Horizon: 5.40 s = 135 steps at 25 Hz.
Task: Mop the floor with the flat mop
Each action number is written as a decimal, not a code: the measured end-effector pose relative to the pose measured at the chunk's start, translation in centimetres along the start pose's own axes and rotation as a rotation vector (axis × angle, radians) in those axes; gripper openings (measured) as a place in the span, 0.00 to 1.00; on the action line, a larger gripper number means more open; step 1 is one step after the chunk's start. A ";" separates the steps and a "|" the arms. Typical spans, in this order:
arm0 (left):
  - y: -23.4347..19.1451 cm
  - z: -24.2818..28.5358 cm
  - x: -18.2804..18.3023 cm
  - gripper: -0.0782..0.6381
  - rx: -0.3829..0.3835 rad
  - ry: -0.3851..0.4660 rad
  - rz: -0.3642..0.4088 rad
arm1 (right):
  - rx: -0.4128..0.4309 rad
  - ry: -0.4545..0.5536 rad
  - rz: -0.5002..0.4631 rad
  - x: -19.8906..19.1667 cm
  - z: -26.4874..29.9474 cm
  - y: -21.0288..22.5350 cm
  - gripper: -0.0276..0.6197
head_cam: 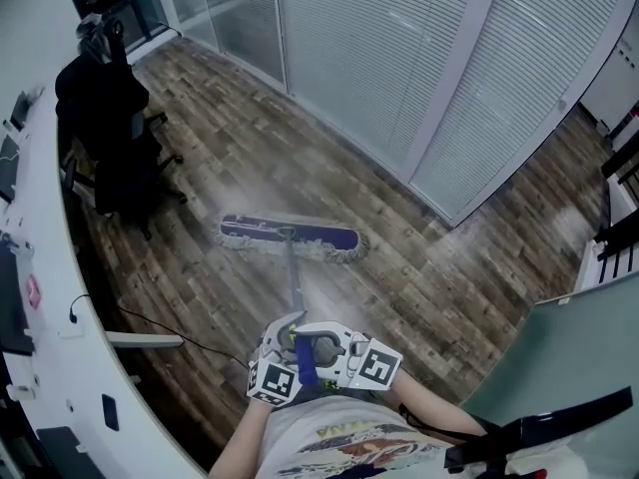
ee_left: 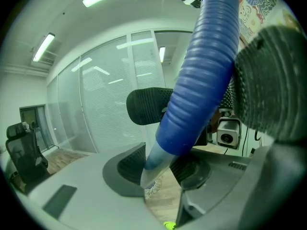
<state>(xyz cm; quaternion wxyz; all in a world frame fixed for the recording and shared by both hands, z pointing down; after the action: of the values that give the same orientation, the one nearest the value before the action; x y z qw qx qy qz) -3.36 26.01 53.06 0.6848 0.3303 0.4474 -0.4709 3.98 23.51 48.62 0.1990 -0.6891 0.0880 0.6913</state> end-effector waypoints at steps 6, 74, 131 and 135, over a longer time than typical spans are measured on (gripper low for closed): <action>-4.6 2.2 0.0 0.28 0.010 0.006 -0.007 | 0.028 -0.027 0.017 -1.4 2.1 4.6 0.38; -31.4 14.8 2.7 0.30 0.049 0.027 -0.017 | -0.061 -0.022 0.116 -6.3 13.0 31.6 0.41; -24.3 8.6 1.5 0.29 -0.109 0.080 -0.005 | -0.127 -0.071 0.005 -3.6 12.0 21.8 0.40; -28.6 12.3 2.5 0.29 -0.106 0.076 -0.001 | -0.137 -0.057 0.011 -4.8 12.5 27.4 0.40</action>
<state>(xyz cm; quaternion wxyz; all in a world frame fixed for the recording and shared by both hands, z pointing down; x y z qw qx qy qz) -26.11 4.72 54.52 0.6834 0.3112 0.4977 -0.4341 -18.51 2.92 49.57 0.1501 -0.6808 0.0385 0.7159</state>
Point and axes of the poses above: the fingertips, and each gripper's own axes: z forward along the fingers, y to its right, x out of its top, the point moved 8 cm from there along -z, backward along the fingers, and after that the axes turned 10 degrees about -z, right-handed, at the moved point
